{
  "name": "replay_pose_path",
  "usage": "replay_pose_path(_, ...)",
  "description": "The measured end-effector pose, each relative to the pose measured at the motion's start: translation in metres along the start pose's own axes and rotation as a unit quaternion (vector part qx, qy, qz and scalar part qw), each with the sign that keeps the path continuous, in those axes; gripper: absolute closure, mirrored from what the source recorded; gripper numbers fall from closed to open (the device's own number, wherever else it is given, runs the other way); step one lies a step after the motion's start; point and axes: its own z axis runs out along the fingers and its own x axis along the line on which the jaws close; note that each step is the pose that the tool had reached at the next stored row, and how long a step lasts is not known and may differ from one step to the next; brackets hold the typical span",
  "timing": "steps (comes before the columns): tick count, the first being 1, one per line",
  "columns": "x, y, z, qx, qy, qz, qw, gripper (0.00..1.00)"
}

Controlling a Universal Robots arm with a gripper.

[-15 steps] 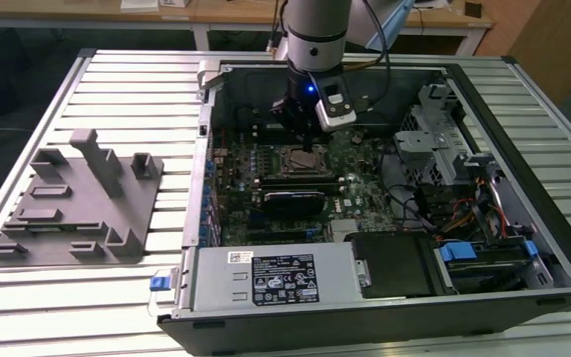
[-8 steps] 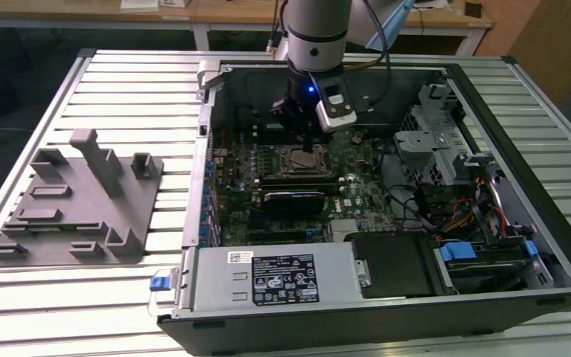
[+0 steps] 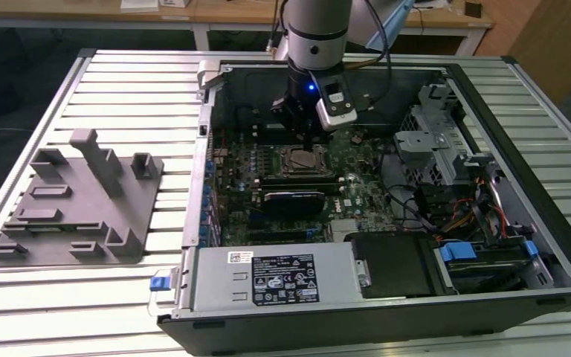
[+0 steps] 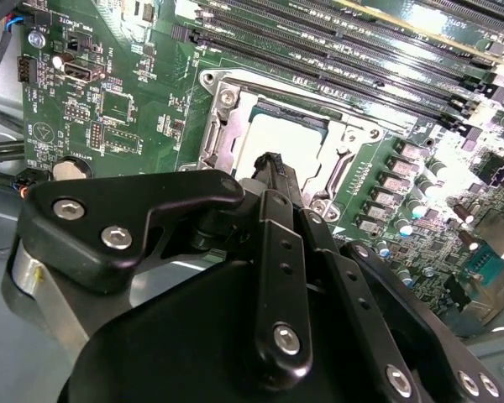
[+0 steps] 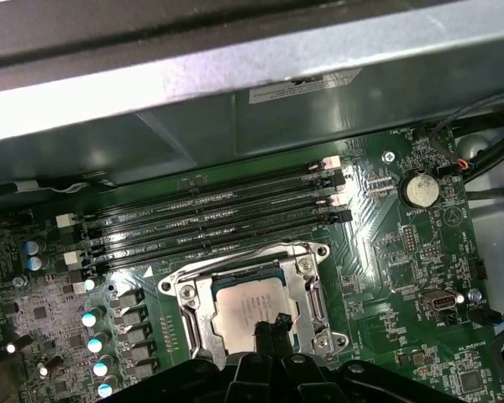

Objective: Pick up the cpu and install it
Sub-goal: 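Install the second cpu locking lever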

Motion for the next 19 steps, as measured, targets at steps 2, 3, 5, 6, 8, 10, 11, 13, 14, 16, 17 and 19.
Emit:
replay_pose_path(2, 0.0000, -0.0003, -0.0001, 0.0001, 0.0000, 0.000, 1.0000, 0.89)
replay_pose_path(3, -0.0001, -0.0006, -0.0001, 0.0001, 0.0000, 0.000, 1.0000, 0.89)
replay_pose_path(5, -0.0004, -0.0014, 0.0000, 0.0000, 0.0000, 0.000, 1.0000, 0.89)
replay_pose_path(6, -0.0005, -0.0022, 0.0000, 0.0000, 0.0000, 0.000, 1.0000, 0.89)
replay_pose_path(8, -0.0010, -0.0039, 0.0000, 0.0000, 0.0000, 0.000, 1.0000, 0.89)
replay_pose_path(10, -0.0021, -0.0090, 0.0000, 0.0000, 0.0000, 0.000, 1.0000, 0.89)
replay_pose_path(11, -0.0025, -0.0107, 0.0000, 0.0000, 0.0000, 0.000, 1.0000, 0.89)
replay_pose_path(13, -0.0031, -0.0129, -0.0001, 0.0000, 0.0000, 0.000, 1.0000, 0.89)
replay_pose_path(14, -0.0033, -0.0141, 0.0000, 0.0000, 0.0000, 0.000, 1.0000, 0.89)
replay_pose_path(16, -0.0040, -0.0168, 0.0000, 0.0000, 0.0000, 0.000, 1.0000, 0.89)
replay_pose_path(17, -0.0043, -0.0181, 0.0000, 0.0000, 0.0000, 0.000, 1.0000, 0.89)
replay_pose_path(19, -0.0049, -0.0209, 0.0000, 0.0000, 0.0000, 0.000, 1.0000, 0.89)
